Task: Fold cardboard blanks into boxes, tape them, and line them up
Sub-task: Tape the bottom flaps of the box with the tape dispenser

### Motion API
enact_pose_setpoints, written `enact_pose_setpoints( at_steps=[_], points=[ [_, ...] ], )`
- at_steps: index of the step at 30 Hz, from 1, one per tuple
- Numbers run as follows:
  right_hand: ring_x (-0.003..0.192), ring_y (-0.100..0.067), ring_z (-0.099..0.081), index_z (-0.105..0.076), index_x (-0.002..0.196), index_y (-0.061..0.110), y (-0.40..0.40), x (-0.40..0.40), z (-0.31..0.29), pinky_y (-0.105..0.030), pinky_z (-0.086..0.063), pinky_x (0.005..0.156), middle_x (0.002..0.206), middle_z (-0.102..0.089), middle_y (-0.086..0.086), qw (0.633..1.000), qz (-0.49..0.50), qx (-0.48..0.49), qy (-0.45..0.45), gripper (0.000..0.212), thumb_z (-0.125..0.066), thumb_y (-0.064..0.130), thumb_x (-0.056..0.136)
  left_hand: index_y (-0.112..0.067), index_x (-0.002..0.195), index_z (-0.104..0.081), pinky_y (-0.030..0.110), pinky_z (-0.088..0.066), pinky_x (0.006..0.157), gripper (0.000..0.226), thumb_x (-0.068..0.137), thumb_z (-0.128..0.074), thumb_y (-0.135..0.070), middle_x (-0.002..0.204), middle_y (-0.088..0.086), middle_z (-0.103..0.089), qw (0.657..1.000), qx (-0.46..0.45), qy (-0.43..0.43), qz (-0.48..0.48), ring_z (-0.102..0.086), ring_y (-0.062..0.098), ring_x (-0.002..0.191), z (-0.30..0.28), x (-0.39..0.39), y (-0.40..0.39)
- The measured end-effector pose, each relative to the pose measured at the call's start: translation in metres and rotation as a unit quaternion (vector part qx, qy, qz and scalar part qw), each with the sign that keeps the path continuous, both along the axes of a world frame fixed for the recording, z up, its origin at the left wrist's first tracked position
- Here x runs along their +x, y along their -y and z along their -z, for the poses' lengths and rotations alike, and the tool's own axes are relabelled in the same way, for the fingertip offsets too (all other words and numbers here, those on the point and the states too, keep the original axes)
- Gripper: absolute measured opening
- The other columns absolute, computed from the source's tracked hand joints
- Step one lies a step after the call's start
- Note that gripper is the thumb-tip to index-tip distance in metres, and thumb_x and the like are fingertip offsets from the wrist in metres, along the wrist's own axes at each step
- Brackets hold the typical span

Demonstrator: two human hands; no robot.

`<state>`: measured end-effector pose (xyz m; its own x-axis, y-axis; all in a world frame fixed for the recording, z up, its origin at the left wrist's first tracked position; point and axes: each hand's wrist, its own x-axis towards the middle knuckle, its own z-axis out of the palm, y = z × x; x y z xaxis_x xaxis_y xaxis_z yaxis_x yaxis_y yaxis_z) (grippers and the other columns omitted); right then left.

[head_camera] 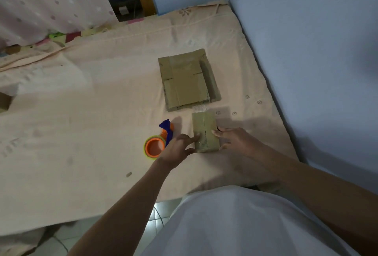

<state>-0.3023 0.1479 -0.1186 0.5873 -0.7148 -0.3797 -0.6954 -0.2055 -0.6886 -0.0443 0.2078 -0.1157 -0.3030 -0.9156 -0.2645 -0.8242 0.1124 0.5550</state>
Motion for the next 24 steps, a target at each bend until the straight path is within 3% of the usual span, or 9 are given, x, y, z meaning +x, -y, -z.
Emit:
enact_pose_setpoints(
  at_steps=[8, 15, 18, 22, 24],
  points=[
    [0.141, -0.024, -0.042, -0.051, 0.143, 0.018, -0.009, 0.004, -0.001, -0.042, -0.036, 0.118, 0.155, -0.039, -0.012, 0.998, 0.056, 0.010, 0.020, 0.072, -0.082, 0.008, 0.080, -0.013, 0.148, -0.044, 0.033, -0.048, 0.083, 0.064, 0.090, -0.071, -0.023, 0.097, 0.009, -0.064, 0.998, -0.053, -0.024, 0.007, -0.056, 0.023, 0.097, 0.009, 0.000, -0.005],
    [0.139, -0.026, -0.045, -0.054, 0.141, 0.020, -0.012, 0.006, 0.004, -0.046, -0.040, 0.115, 0.152, -0.042, -0.015, 0.996, 0.080, 0.001, 0.031, 0.073, -0.085, 0.008, 0.076, -0.016, 0.148, -0.043, 0.030, -0.046, 0.085, 0.062, 0.092, -0.069, -0.018, 0.100, 0.008, -0.063, 0.995, -0.042, -0.067, -0.060, -0.054, 0.021, 0.099, 0.015, -0.007, -0.015],
    [0.141, -0.024, -0.042, -0.050, 0.144, 0.021, -0.014, 0.009, 0.000, -0.035, -0.034, 0.119, 0.155, -0.038, -0.012, 0.997, 0.075, 0.009, 0.004, 0.074, -0.083, 0.006, 0.079, -0.015, 0.151, -0.038, 0.031, -0.045, 0.095, 0.067, 0.091, -0.068, -0.017, 0.110, 0.009, -0.063, 0.996, -0.029, -0.054, -0.057, -0.053, 0.023, 0.108, 0.012, -0.009, -0.016],
    [0.148, -0.019, -0.027, -0.040, 0.151, 0.021, -0.017, 0.010, -0.008, -0.015, -0.021, 0.113, 0.161, -0.025, -0.008, 0.999, 0.038, 0.016, -0.033, 0.074, -0.064, -0.009, 0.088, -0.015, 0.154, -0.032, 0.021, -0.030, 0.107, 0.071, 0.090, -0.061, -0.010, 0.132, 0.010, -0.051, 0.999, 0.005, -0.030, -0.039, -0.042, 0.023, 0.127, 0.008, -0.008, -0.015],
    [0.147, -0.020, -0.029, -0.043, 0.150, 0.019, -0.016, 0.010, -0.013, -0.010, -0.022, 0.109, 0.160, -0.028, -0.012, 0.998, 0.038, 0.009, -0.039, 0.067, -0.055, -0.010, 0.090, -0.007, 0.145, -0.047, 0.026, -0.037, 0.101, 0.056, 0.091, -0.058, -0.012, 0.119, 0.014, -0.061, 0.999, -0.021, -0.037, -0.028, -0.052, 0.028, 0.117, 0.003, -0.008, -0.011]
  ],
)
